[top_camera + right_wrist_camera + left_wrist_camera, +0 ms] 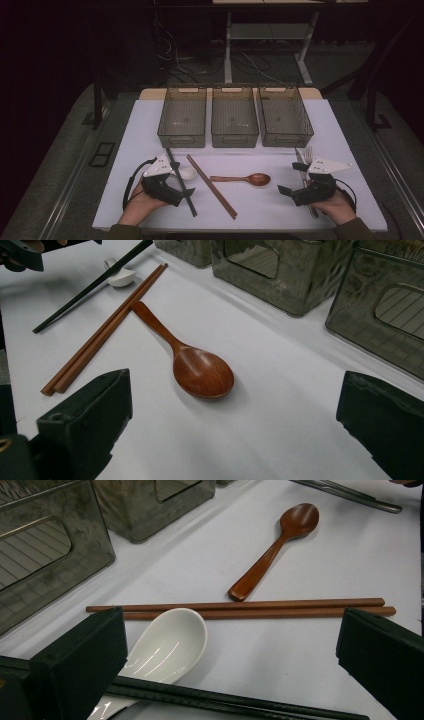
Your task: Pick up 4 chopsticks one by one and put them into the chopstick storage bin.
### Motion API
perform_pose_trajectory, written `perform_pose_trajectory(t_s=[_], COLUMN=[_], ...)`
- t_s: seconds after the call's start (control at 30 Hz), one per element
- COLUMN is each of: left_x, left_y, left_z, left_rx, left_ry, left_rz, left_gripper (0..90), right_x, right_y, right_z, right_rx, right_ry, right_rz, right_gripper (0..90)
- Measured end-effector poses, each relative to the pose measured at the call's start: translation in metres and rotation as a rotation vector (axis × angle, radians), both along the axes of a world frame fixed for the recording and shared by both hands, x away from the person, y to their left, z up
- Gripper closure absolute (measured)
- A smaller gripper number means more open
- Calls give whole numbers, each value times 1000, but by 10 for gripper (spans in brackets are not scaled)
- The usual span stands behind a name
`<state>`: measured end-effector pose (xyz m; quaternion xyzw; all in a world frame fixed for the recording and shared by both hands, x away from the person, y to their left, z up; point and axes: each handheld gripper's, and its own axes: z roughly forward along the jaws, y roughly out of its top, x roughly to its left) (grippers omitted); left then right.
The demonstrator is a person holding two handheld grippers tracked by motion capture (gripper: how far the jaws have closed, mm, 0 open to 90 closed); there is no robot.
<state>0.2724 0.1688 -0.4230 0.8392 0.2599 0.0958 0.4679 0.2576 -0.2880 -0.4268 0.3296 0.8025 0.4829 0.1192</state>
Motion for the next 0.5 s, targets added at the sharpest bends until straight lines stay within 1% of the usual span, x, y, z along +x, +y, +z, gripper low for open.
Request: perform_pose_trajectory(t_s=[0.17, 0.3, 0.4, 0.5], left_x=[0, 1, 2, 3], left_y=[-1, -1, -1, 0], left_z=[0, 0, 0, 2], left_rx=[3, 15, 13, 21], left_ry=[-3, 1, 5, 0], left_rz=[-3, -6, 5, 14], left_gripper=[0, 4, 21, 44], right_x=[-1, 0, 1, 1], right_y=[-1, -1, -2, -2], right_z=[1, 0, 0, 0], right_rx=[0, 1, 1, 4], right_ry=[2, 3, 8, 13], right_rz=[-6, -6, -10, -9], right_gripper=[12, 13, 13, 12])
